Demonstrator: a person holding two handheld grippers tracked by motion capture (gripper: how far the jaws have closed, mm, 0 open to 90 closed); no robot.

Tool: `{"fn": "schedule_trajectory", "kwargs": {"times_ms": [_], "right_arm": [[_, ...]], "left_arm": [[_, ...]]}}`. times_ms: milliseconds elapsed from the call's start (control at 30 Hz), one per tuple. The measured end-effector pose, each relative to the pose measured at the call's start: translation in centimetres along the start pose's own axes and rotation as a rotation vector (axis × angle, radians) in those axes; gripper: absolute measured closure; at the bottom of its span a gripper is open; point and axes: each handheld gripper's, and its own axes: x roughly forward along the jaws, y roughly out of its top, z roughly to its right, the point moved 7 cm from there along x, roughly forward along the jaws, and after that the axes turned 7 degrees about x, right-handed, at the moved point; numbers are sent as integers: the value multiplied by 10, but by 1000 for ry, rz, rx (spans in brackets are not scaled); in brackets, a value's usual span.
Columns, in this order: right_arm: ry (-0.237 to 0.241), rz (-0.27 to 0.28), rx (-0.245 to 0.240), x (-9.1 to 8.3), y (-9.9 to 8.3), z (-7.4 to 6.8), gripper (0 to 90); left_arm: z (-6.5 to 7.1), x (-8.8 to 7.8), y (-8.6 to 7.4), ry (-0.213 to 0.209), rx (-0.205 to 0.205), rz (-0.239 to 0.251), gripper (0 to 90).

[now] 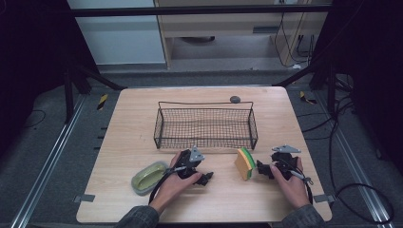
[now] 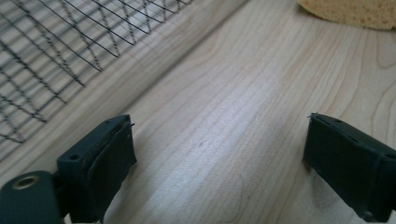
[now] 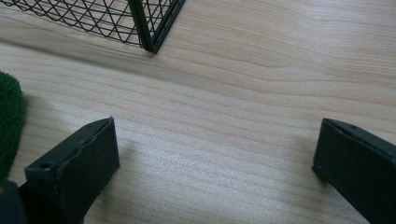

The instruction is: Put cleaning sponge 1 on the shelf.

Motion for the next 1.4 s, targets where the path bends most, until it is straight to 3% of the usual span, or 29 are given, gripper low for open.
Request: {"fn": "schedule_trajectory", "kwargs": {"times_ms": [67, 200, 333, 500, 633, 833, 967, 1000, 1100, 1400], "right_arm": [[1, 0, 2, 0, 0, 0, 5], [8, -2, -3, 0, 0, 0, 5], [31, -3, -20, 1, 1, 2, 7], [31, -3, -21, 1, 1, 2, 6], [31, -4, -21, 1, 1, 2, 6], [31, -3, -22, 1, 1, 2, 6], [28, -4, -18, 1, 1, 2, 6], [28, -5, -18, 1, 1, 2, 5], [29, -3, -20, 1, 1, 2, 5], [27, -6, -31, 0, 1, 3, 6]], "left_arm": [[-2, -9, 6, -4, -7, 15, 77], [-7, -25, 14, 12, 40, 6, 77], [-25, -63, 24, 61, 66, -14, 75], [-44, -96, 16, 91, 115, -120, 70], [-59, -119, 8, 103, 93, -174, 71], [-75, -148, 2, 129, 103, -247, 66], [-82, -159, -3, 137, 125, -294, 60], [-87, -166, -8, 149, 127, -333, 56], [-90, -173, -14, 139, 77, -337, 55], [-91, -185, -18, 133, 93, -396, 62]]}}
